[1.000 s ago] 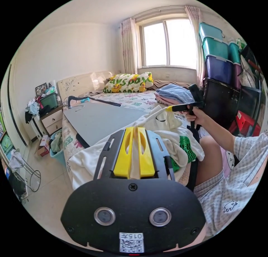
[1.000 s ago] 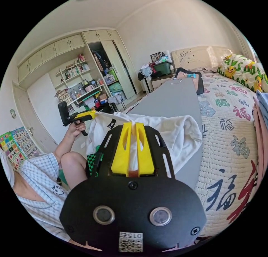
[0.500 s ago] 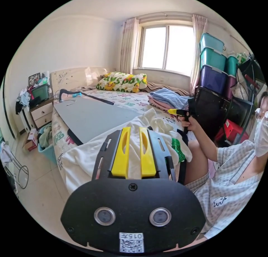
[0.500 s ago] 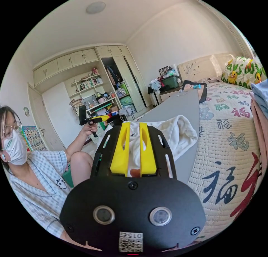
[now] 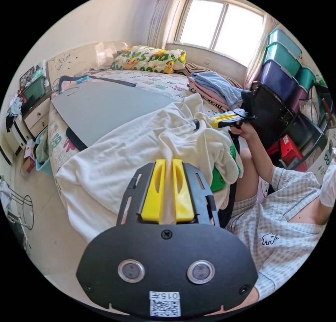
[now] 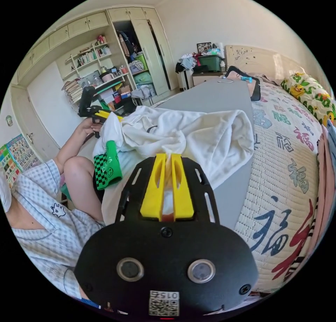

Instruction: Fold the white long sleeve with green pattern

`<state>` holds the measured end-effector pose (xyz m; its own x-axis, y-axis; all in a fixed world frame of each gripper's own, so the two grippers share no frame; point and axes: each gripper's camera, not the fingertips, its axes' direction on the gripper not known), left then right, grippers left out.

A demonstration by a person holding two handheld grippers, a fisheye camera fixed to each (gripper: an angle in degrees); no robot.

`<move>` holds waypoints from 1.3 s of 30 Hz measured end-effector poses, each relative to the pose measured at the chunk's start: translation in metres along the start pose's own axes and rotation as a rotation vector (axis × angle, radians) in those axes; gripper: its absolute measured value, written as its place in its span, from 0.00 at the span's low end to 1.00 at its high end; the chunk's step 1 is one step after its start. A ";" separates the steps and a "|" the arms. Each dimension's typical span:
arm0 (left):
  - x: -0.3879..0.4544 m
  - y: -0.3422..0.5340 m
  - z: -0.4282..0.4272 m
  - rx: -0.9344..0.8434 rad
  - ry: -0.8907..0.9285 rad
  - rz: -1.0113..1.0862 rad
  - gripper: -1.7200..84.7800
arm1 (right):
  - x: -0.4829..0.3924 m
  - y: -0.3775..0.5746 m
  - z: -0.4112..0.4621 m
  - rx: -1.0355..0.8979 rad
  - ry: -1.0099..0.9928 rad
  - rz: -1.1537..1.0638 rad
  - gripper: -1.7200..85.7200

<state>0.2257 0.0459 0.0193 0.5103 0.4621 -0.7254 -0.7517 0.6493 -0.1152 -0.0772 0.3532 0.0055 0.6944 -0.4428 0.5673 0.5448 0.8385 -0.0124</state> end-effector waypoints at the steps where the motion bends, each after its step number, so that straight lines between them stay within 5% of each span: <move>1: 0.004 0.004 -0.008 0.023 -0.036 -0.001 0.04 | -0.002 0.006 -0.006 0.039 0.012 0.003 0.05; 5: 0.053 0.034 -0.078 0.275 -0.349 -0.006 0.02 | -0.008 0.021 -0.044 0.226 0.069 0.054 0.03; 11: 0.134 0.070 -0.170 0.651 -0.487 -0.055 0.02 | -0.067 0.010 -0.114 0.462 0.156 0.040 0.02; 21: 0.255 0.147 -0.306 1.317 -0.398 -0.262 0.02 | -0.181 0.003 -0.224 0.970 0.164 0.141 0.02; 27: 0.351 0.181 -0.353 1.622 -0.487 -0.147 0.01 | -0.242 0.030 -0.249 1.331 0.161 0.125 0.02; 32: 0.413 0.185 -0.372 1.740 -0.785 0.082 0.01 | -0.294 0.031 -0.260 1.543 0.402 -0.041 0.02; 39: 0.386 0.156 -0.377 1.684 -1.021 0.238 0.01 | -0.319 -0.022 -0.230 1.563 0.871 -0.282 0.02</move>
<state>0.1484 0.0976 -0.5346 0.9447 0.3263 0.0332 -0.0573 0.0644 0.9963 -0.2030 0.4031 -0.3646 0.9700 -0.2003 -0.1381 0.1374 -0.0174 0.9904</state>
